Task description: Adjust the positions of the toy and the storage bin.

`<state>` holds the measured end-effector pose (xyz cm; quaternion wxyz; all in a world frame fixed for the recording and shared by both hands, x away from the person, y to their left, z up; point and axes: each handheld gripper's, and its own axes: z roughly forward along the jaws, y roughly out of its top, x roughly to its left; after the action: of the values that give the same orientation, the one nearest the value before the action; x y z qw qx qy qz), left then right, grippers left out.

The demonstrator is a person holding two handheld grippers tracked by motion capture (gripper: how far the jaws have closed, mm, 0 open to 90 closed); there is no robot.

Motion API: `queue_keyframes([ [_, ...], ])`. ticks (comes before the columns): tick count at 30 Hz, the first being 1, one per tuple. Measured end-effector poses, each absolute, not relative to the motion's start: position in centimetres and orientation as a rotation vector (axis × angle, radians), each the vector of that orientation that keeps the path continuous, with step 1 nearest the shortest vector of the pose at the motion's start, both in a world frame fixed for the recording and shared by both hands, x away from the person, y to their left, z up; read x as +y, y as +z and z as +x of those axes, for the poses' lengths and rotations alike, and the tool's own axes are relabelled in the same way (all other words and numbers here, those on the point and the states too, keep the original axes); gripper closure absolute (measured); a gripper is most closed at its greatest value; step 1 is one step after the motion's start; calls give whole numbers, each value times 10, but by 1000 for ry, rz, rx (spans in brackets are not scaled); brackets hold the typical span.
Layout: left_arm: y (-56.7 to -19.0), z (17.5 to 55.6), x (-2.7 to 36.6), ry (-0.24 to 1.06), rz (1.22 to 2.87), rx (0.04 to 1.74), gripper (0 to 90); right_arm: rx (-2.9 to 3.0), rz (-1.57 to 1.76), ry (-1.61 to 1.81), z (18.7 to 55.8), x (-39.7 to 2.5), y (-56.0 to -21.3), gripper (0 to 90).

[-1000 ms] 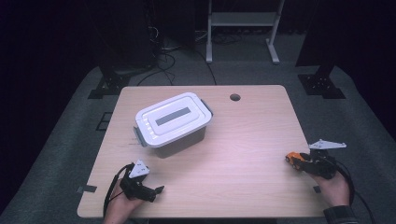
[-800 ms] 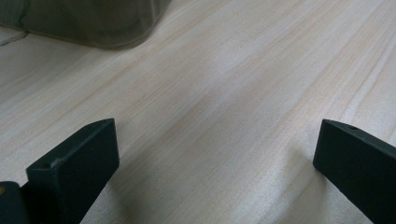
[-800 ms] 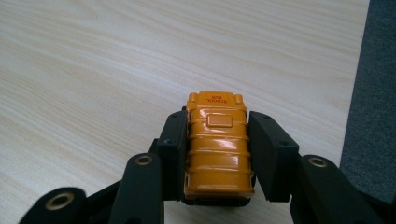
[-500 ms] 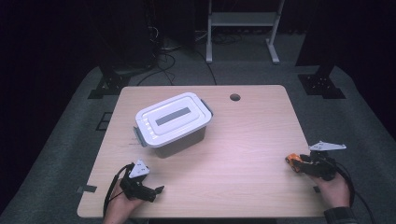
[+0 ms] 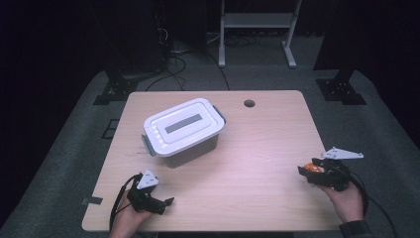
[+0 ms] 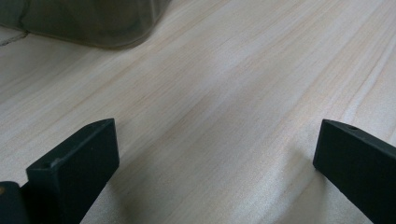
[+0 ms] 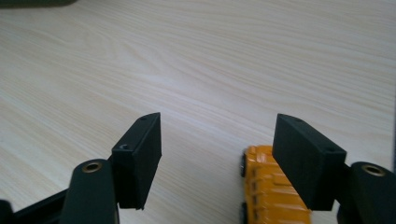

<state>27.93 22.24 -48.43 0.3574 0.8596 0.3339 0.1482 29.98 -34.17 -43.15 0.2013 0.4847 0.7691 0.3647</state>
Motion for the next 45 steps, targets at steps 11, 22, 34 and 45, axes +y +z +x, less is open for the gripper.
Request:
queue_keyframes([
  [11, -484, 279, 222, 383, 2219, 862, 0, 2239, 1275, 1064, 302, -303, -441, 198],
  [22, -484, 279, 222, 384, 2218, 865, 0, 2342, 1239, 1018, 306, -272, -463, 130],
  [34, -484, 280, 222, 382, 2215, 872, 0, 2357, 1207, 960, 307, -258, -481, 94],
  [45, -481, 281, 227, 361, 2179, 891, 0, 2323, 1168, 1011, 307, -260, -487, 94],
])
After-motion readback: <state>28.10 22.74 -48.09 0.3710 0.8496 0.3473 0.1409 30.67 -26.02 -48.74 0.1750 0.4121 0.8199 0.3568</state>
